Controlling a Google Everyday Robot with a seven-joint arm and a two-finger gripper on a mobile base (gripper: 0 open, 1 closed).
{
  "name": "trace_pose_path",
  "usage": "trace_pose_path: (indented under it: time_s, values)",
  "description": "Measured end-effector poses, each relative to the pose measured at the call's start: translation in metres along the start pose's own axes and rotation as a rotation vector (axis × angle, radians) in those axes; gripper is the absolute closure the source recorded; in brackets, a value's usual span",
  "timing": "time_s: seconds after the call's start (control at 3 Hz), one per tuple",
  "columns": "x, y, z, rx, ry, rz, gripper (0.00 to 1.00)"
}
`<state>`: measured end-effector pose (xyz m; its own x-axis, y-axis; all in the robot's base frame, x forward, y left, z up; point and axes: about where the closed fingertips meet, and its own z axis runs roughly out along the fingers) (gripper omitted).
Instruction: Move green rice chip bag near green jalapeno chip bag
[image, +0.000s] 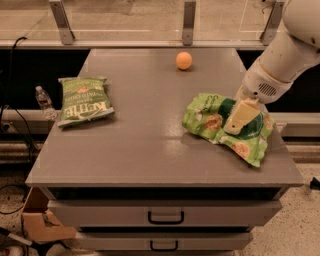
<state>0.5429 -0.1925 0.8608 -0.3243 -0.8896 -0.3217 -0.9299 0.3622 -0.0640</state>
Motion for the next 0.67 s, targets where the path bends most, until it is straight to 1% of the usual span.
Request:
trace_pose_path:
  time_s: [0.33,0.67]
  values:
    - [-0.025,0.002,-0.011,0.035,-0.011,-0.084,0.87]
    - [-0.049,0.003,-0.037,0.098,-0.022,-0.156,1.0]
